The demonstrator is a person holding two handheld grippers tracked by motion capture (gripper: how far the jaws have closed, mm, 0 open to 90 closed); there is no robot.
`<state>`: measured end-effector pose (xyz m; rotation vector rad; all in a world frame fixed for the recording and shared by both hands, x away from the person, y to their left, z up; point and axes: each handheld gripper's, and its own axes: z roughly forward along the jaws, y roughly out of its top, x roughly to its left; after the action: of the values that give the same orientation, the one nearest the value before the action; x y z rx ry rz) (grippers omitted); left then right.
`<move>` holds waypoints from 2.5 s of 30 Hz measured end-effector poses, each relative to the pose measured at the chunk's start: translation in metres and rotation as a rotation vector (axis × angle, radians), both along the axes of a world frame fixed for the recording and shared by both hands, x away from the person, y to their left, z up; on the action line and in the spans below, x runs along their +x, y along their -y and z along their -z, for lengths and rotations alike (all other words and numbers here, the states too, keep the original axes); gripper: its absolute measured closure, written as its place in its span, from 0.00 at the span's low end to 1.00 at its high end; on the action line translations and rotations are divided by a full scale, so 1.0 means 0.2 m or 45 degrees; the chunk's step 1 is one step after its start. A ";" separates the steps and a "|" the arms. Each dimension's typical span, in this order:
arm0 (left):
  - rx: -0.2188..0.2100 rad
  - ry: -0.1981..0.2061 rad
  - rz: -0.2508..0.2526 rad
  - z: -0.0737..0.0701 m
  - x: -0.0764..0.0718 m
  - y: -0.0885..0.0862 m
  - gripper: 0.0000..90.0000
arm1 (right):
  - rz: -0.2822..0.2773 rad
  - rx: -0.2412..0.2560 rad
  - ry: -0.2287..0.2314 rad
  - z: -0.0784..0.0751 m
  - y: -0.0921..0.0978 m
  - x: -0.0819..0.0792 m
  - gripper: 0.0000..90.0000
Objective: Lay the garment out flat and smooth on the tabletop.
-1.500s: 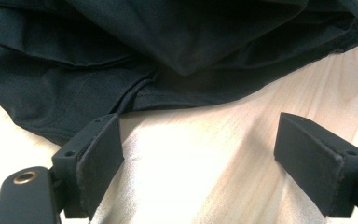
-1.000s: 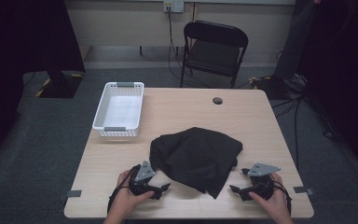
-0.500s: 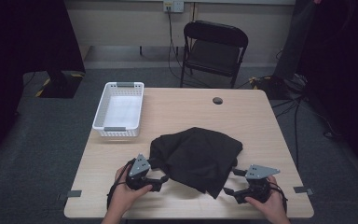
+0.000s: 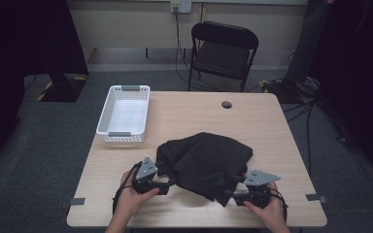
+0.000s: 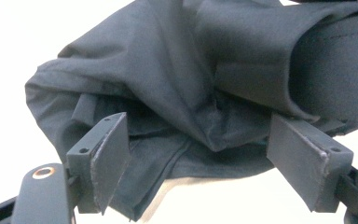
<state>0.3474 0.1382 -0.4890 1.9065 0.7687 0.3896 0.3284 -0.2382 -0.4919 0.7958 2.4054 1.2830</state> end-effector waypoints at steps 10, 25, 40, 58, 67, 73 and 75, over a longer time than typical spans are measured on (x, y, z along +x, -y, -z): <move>-0.058 0.011 0.056 -0.05 -0.03 0.01 0.25 | -0.006 0.013 -0.008 0.00 0.01 0.01 0.60; -0.037 0.090 0.156 -0.08 0.03 0.07 0.64 | -0.030 0.049 -0.023 -0.04 0.04 0.01 0.96; -0.055 0.070 0.279 -0.16 0.00 0.13 0.97 | -0.058 0.187 -0.100 -0.09 0.14 0.02 1.00; -0.071 0.047 0.402 -0.30 -0.22 0.10 0.97 | -0.172 0.309 -0.204 -0.22 0.20 -0.11 1.00; -0.042 0.053 0.337 -0.54 0.00 0.13 0.97 | -0.167 0.263 -0.197 -0.49 0.13 0.09 1.00; -0.120 0.280 -0.103 -0.84 0.44 0.18 0.57 | 0.208 0.392 -0.089 -0.85 0.04 0.61 0.84; -0.163 0.266 -0.120 -0.87 0.47 0.22 0.40 | 0.246 0.358 0.024 -0.91 0.01 0.67 0.60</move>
<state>0.4405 0.0947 -0.3149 1.6840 0.7273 0.5749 0.4624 -0.2394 -0.3093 1.0580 2.0986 1.5579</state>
